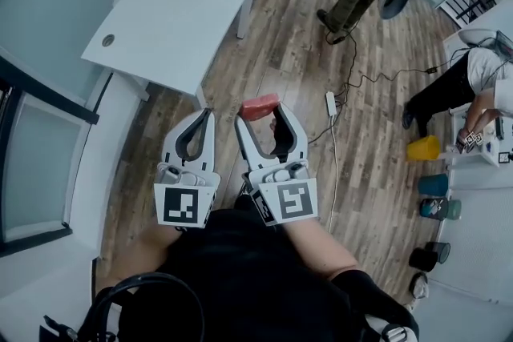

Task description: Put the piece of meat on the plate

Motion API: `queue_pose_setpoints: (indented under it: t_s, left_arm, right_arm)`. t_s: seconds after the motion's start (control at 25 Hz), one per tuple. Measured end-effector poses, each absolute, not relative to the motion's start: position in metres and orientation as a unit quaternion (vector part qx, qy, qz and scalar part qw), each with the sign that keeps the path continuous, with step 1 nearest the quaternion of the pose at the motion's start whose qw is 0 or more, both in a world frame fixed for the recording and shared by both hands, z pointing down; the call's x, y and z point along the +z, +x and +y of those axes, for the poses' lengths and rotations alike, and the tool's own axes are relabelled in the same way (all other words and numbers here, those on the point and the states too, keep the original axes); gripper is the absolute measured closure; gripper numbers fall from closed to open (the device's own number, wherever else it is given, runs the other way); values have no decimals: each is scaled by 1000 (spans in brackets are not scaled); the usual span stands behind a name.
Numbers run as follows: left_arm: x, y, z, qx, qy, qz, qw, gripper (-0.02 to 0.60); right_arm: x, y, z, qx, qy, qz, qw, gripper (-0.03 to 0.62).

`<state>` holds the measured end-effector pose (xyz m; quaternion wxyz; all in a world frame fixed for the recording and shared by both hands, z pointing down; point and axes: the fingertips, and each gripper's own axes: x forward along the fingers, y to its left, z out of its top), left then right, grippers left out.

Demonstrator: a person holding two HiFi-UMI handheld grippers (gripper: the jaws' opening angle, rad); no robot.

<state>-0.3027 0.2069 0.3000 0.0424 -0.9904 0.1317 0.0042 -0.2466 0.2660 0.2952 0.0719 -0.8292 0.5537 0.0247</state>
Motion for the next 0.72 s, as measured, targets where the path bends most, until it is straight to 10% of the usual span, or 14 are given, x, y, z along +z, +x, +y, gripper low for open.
queue_pose_setpoints:
  t_s: [0.72]
  left_arm:
    - [293, -216, 231, 5, -984, 170, 53, 583]
  right_arm:
    - [287, -160, 286, 34, -808, 583, 76, 316]
